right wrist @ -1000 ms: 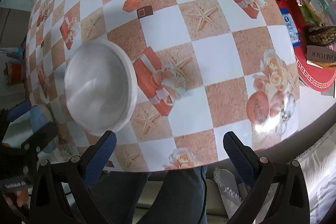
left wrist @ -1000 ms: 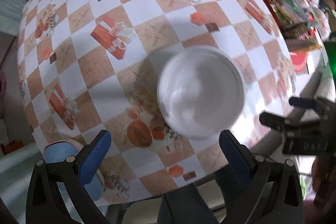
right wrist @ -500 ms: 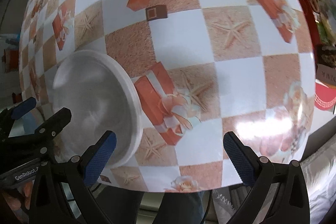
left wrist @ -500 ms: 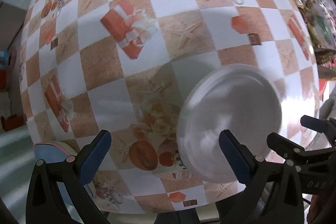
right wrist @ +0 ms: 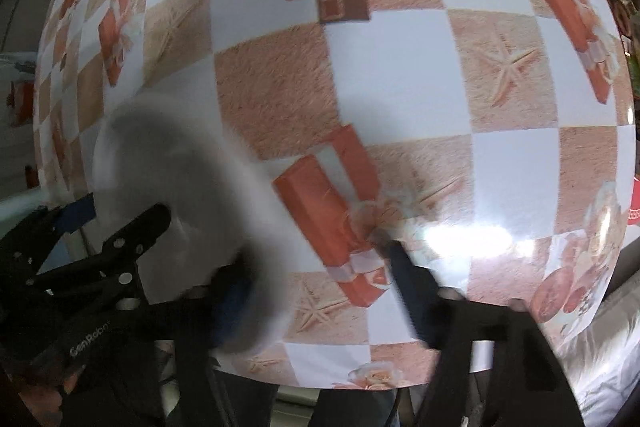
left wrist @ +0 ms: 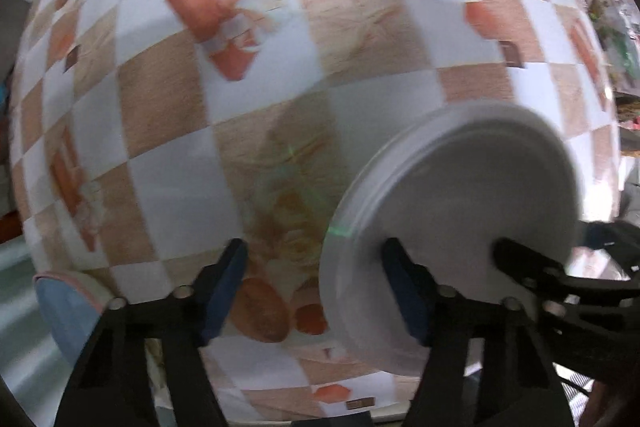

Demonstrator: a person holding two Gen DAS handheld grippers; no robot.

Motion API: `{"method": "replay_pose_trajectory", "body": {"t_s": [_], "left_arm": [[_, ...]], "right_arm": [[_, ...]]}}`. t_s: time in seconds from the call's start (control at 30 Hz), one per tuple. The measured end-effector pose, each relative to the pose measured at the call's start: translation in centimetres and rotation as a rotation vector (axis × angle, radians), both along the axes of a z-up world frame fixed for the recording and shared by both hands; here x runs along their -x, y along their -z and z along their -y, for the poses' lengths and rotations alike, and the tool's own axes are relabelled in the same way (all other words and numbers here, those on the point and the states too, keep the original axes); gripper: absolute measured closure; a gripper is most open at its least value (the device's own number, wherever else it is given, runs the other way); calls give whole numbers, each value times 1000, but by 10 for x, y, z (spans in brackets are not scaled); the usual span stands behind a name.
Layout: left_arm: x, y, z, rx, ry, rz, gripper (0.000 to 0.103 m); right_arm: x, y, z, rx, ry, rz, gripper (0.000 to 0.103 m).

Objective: Organize plates and bowls
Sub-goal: 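Close both tools on the rim of the white bowl stack, then lift the bowl stack with both tools and carry it over the blue plate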

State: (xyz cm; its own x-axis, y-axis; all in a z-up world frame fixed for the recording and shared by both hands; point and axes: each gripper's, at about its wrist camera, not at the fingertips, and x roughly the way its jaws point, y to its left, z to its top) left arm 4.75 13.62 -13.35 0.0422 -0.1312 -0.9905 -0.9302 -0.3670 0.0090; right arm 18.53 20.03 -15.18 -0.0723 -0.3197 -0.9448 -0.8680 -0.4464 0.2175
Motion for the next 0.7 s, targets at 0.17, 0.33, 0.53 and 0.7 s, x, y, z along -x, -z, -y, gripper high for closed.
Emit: {"method": "replay_pose_trajectory", "body": {"t_s": [0.17,0.33,0.53,0.7], "left_arm": [[-8,-1,-1,-19,12,61,65],[-13,-2,4,-5,19,69,67],[-16,-22,25,-28,30,37,67],[-3,-50,55,-58,-10,8,67]], "right_arm": [[8,1,11,47,7,-55,75],[3,0,24,66,19,-55,76],[10,-16,46,76,-7,-68,76],[46,-44,66,60,-80,-89,75]]}}
